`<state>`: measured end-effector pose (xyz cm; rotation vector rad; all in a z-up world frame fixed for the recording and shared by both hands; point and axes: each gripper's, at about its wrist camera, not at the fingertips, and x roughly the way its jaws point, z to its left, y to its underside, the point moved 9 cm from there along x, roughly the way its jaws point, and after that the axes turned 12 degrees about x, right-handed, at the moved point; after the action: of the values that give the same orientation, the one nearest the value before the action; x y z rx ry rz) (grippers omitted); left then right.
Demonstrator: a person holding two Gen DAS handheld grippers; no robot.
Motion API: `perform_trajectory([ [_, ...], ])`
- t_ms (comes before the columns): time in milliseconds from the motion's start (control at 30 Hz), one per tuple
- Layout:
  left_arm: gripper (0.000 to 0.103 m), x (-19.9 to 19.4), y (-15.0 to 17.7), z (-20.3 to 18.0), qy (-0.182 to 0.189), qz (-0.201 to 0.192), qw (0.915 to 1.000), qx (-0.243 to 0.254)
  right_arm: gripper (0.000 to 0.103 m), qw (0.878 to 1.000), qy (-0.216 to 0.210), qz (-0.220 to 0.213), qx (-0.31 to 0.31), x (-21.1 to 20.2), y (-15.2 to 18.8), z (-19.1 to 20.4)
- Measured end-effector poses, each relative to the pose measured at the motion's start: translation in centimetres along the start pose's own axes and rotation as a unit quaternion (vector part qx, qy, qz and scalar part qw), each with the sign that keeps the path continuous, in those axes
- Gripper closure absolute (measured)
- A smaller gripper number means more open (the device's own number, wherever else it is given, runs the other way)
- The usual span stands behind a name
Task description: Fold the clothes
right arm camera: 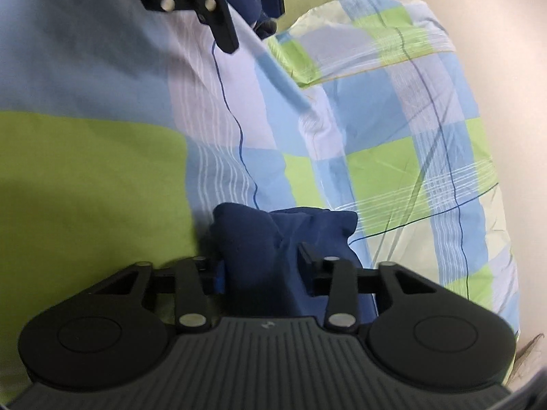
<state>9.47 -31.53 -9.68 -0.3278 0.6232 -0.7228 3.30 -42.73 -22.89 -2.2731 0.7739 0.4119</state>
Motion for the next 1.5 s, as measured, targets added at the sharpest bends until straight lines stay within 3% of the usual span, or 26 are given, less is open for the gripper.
perform_trajectory([
  [100, 0.052, -0.6, -0.6, -0.9, 0.006, -0.017, 0.9996, 0.021, 0.096, 1.000, -0.006, -0.010, 0.008, -1.1, -0.3, -0.5],
  [200, 0.045, -1.1, -1.5, -2.0, 0.010, -0.035, 0.9980, 0.052, 0.096, 0.999, -0.013, -0.027, 0.020, -3.5, -0.3, -1.4],
  [433, 0.027, -1.2, -5.6, -6.4, 0.000, -0.104, 0.9827, 0.153, 0.097, 0.992, -0.102, -0.036, 0.070, -14.0, 1.2, -4.0],
  [533, 0.021, -1.5, -7.2, -8.6, -0.021, -0.142, 0.9691, 0.200, 0.097, 0.988, -0.128, -0.031, 0.079, -17.4, 2.3, -4.6],
  [667, 0.021, -1.8, -8.4, -11.5, -0.056, -0.186, 0.9424, 0.272, 0.097, 0.986, -0.145, -0.028, 0.081, -19.9, 3.7, -4.6],
  [833, 0.021, -1.4, -8.8, -12.1, -0.048, -0.216, 0.9257, 0.307, 0.097, 0.986, -0.151, -0.038, 0.066, -20.6, 4.2, -4.2],
  [933, 0.022, -1.3, -9.2, -12.7, -0.029, -0.252, 0.9008, 0.352, 0.097, 0.986, -0.149, -0.042, 0.067, -20.6, 4.1, -4.5],
  [967, 0.024, -1.2, -9.3, -12.8, -0.021, -0.259, 0.8944, 0.364, 0.097, 0.986, -0.148, -0.042, 0.067, -20.6, 4.1, -4.5],
  [1000, 0.037, -1.1, -9.3, -13.0, -0.013, -0.261, 0.8901, 0.373, 0.097, 0.986, -0.147, -0.042, 0.064, -20.6, 4.2, -4.4],
  [1033, 0.068, -0.7, -9.4, -13.1, 0.003, -0.258, 0.8850, 0.388, 0.097, 0.987, -0.146, -0.041, 0.059, -20.7, 4.3, -4.1],
  [1067, 0.088, -0.2, -9.3, -13.2, 0.024, -0.245, 0.8815, 0.403, 0.097, 0.987, -0.145, -0.039, 0.056, -20.7, 4.4, -3.9],
  [1233, 0.096, -1.2, -9.3, -12.4, 0.083, -0.215, 0.8817, 0.412, 0.097, 0.987, -0.138, -0.040, 0.068, -21.1, 4.9, -3.2],
  [1300, 0.097, -3.2, -8.9, -12.1, 0.112, -0.205, 0.8784, 0.417, 0.097, 0.983, -0.160, -0.045, 0.074, -22.3, 4.9, -2.4],
  [1333, 0.097, -4.5, -8.6, -12.0, 0.133, -0.199, 0.8747, 0.421, 0.097, 0.981, -0.173, -0.048, 0.078, -23.0, 4.9, -2.0],
  [1367, 0.097, -6.6, -8.1, -11.9, 0.166, -0.191, 0.8646, 0.434, 0.097, 0.977, -0.188, -0.053, 0.083, -23.8, 4.8, -1.6],
  [1500, 0.097, -8.6, -9.1, -10.6, 0.220, -0.162, 0.8470, 0.456, 0.097, 0.957, -0.240, -0.084, 0.138, -26.4, 4.5, -2.2],
])
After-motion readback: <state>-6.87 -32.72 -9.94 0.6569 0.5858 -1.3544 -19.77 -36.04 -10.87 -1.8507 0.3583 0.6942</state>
